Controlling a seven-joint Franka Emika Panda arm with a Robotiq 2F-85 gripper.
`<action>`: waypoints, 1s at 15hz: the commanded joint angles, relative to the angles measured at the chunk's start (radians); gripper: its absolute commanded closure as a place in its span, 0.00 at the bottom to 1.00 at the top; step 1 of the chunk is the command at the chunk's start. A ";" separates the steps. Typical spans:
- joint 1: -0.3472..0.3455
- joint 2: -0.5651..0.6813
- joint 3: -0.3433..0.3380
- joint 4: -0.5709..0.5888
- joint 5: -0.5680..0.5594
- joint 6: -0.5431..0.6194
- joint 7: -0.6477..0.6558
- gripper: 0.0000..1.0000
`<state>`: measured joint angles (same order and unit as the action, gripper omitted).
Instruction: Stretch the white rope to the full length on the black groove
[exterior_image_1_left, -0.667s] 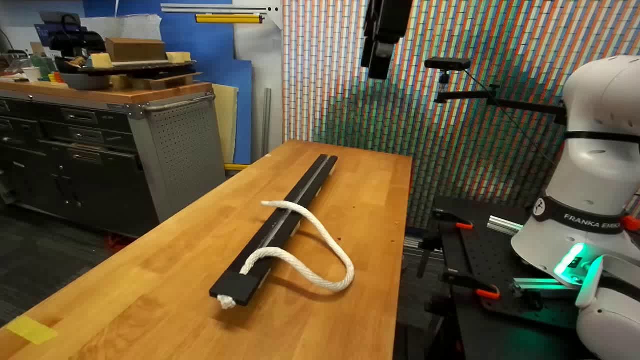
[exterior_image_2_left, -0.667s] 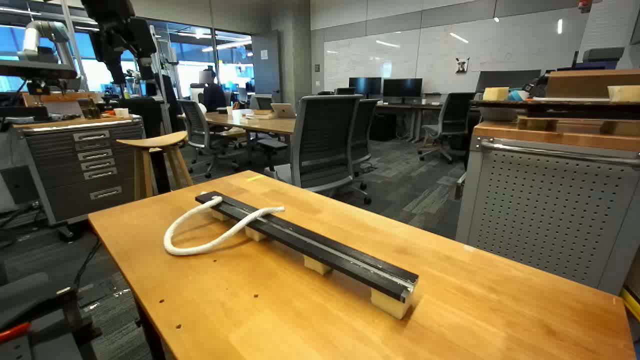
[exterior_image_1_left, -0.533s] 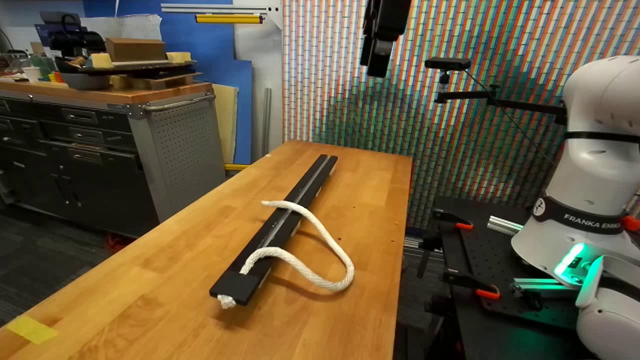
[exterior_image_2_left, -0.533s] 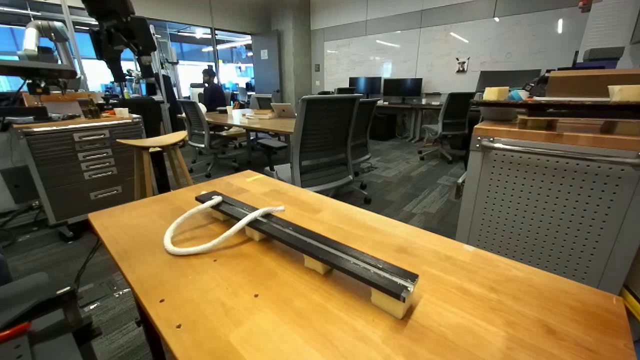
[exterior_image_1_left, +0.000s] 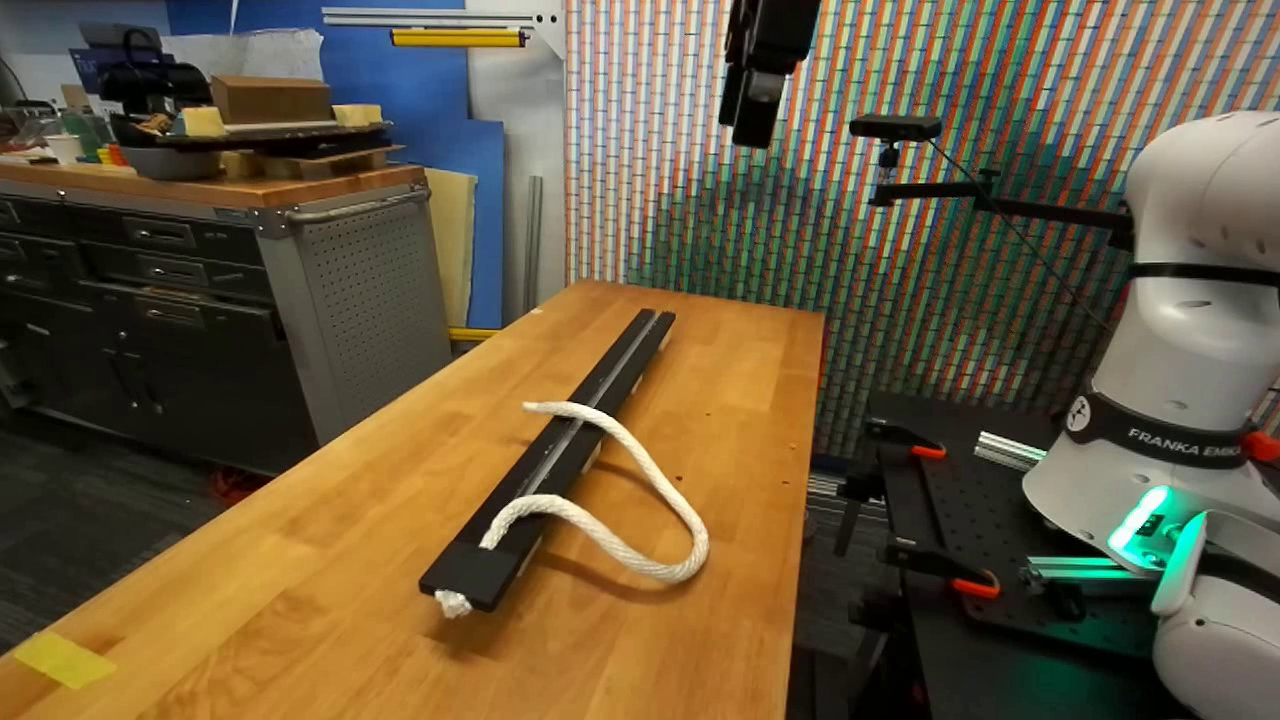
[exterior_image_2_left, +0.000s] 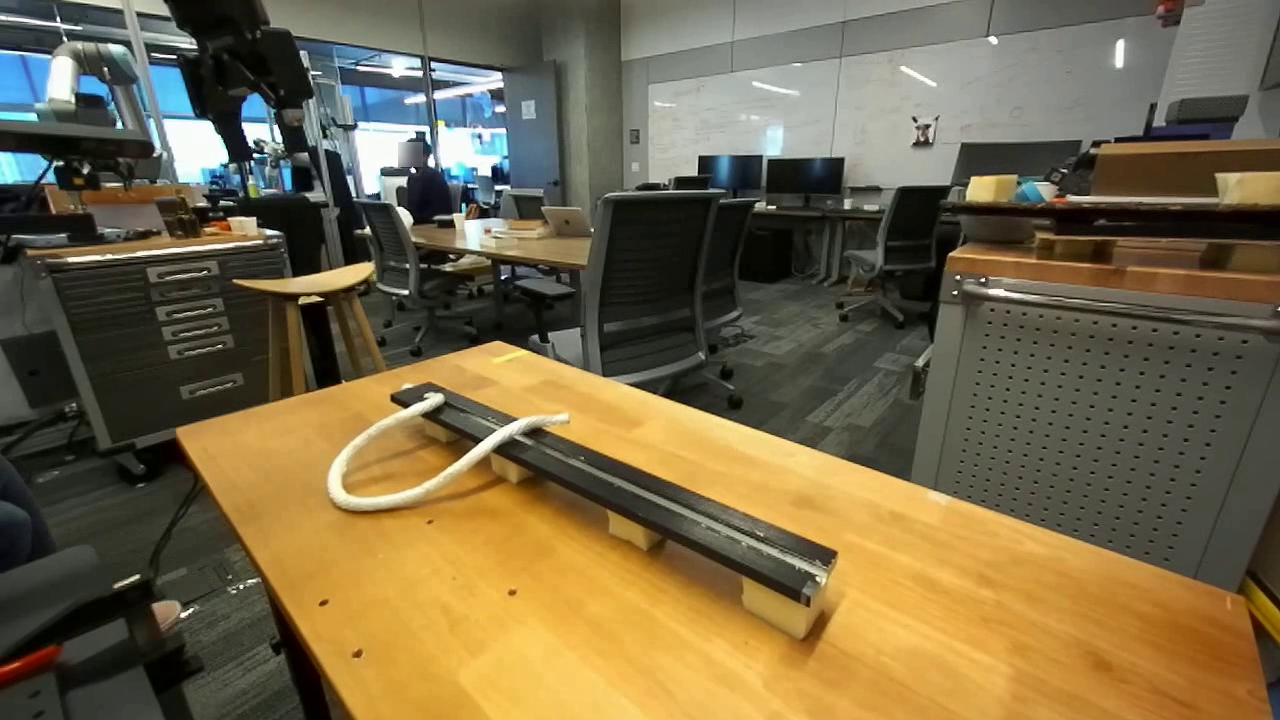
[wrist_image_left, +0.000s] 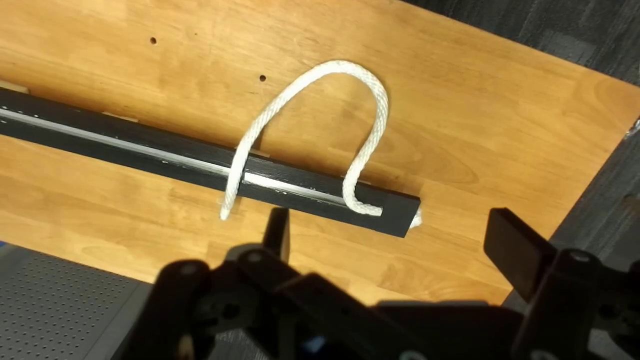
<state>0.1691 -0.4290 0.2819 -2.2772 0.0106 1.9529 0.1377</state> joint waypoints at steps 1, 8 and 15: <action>0.006 0.013 -0.010 0.011 -0.016 0.003 0.015 0.00; -0.080 0.116 -0.016 0.058 -0.109 0.164 0.195 0.00; -0.127 0.315 -0.021 0.126 -0.247 0.290 0.363 0.00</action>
<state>0.0495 -0.2206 0.2659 -2.2267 -0.1737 2.2279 0.4351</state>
